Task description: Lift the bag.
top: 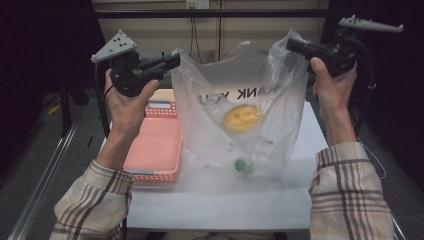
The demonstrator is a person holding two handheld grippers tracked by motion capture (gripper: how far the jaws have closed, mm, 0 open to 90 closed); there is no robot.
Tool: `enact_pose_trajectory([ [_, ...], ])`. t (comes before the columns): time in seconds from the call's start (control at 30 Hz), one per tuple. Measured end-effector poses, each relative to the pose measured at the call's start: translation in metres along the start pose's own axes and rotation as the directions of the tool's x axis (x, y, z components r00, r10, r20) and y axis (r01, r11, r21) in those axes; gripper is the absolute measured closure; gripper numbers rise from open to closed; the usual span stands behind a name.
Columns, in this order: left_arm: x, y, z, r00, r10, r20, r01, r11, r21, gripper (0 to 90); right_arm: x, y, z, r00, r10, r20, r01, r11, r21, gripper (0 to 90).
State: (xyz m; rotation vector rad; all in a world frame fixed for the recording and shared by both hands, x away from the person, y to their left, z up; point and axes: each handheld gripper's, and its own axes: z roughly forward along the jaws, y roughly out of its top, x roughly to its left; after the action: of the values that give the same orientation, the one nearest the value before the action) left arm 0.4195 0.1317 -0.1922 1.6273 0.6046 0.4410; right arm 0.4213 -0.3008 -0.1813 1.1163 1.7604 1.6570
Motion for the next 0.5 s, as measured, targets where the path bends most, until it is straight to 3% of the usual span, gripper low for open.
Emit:
enact_pose_trajectory([
  [0.17, 0.004, -0.029, 0.015, 0.9999, -0.012, -0.008, 0.012, 0.996, 0.088, 89.8, -0.01, -0.047, 0.002, 0.9996, 0.027, 0.005, -0.027, 0.998, 0.053, 90.0],
  [0.27, 0.005, -0.047, 0.025, 0.9997, -0.02, -0.011, 0.021, 0.9916, 0.127, 89.8, -0.014, -0.073, 0.006, 0.9995, 0.011, 0.028, -0.014, 0.995, 0.101, 90.0],
  [0.5, 0.013, -0.087, 0.045, 0.9981, -0.058, -0.022, 0.061, 0.9793, 0.193, 89.6, -0.025, -0.114, 0.018, 0.9974, 0.019, 0.069, -0.031, 0.984, 0.177, 90.0],
])
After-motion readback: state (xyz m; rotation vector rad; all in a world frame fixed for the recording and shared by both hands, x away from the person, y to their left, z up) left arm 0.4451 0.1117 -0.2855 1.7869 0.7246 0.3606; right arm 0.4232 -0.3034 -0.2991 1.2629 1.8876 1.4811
